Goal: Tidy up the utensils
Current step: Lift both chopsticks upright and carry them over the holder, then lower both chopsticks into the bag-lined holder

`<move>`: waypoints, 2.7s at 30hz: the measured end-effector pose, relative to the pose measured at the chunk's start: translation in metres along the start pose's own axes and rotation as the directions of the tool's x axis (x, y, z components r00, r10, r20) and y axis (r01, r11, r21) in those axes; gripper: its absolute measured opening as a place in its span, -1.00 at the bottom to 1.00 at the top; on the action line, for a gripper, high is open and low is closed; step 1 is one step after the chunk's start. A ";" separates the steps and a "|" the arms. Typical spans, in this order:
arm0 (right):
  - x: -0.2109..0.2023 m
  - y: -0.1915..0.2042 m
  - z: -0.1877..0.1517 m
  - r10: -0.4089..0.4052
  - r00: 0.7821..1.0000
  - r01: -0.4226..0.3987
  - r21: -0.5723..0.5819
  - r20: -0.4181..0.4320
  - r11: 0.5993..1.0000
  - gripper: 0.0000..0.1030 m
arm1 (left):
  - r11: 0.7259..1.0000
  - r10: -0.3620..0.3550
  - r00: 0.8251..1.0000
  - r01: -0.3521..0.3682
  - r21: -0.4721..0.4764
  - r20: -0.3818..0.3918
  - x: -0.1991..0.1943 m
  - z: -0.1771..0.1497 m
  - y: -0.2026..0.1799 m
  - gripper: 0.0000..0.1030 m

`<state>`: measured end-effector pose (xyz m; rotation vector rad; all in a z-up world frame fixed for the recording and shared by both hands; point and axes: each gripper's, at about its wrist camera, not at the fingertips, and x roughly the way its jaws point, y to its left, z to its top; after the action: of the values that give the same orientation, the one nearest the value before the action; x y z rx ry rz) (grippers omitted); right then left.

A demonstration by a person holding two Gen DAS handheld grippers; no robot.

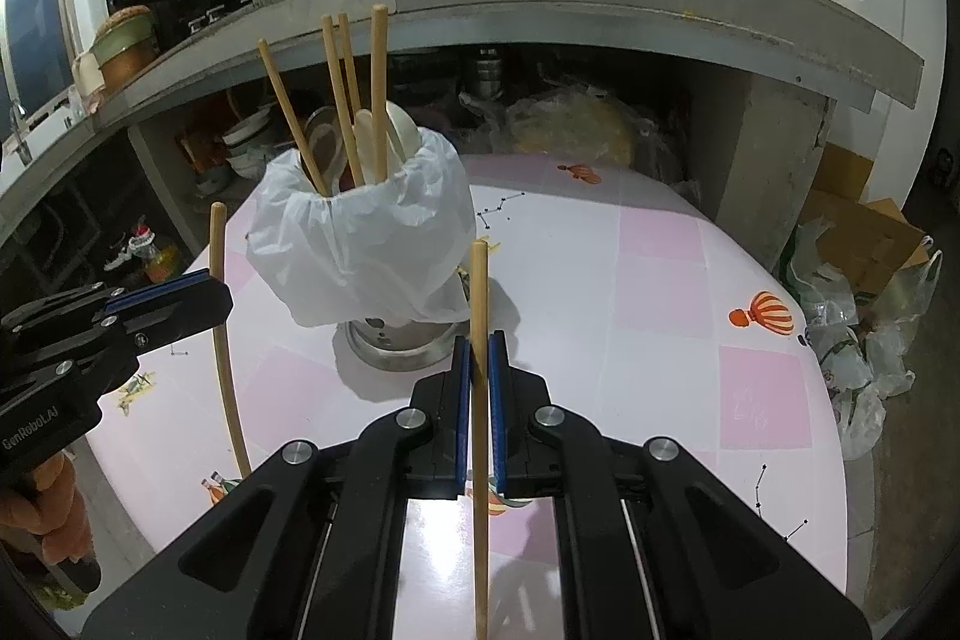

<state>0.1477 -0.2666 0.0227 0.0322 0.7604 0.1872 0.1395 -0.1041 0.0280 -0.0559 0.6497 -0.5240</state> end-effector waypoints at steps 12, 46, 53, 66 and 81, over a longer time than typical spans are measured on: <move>-0.052 -0.009 0.042 0.105 0.987 -0.106 0.002 0.119 0.994 -0.88 | 1.000 0.004 0.989 -0.006 0.013 0.148 -0.057 0.037 -0.004 -0.89; -0.102 0.029 0.206 0.296 0.911 -0.273 -0.117 0.289 0.955 -0.88 | 0.997 -0.022 0.910 -0.012 0.079 0.414 -0.099 0.200 0.010 -0.89; -0.066 0.039 0.212 0.264 0.932 -0.241 -0.120 0.247 0.963 -0.88 | 0.997 -0.010 0.918 -0.020 0.070 0.397 -0.060 0.194 0.029 -0.89; -0.011 0.050 0.200 0.202 0.963 -0.178 -0.142 0.178 0.974 -0.88 | 0.999 -0.038 0.921 0.025 0.039 0.388 -0.022 0.171 0.057 -0.89; 0.007 0.053 0.197 0.196 0.968 -0.173 -0.146 0.159 0.974 -0.88 | 1.000 -0.014 0.915 0.003 0.029 0.404 -0.010 0.175 0.065 -0.89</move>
<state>0.2797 -0.2056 0.1655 -0.0052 0.5702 0.4072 0.2649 -0.0624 0.1603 -0.1380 0.2356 -0.5105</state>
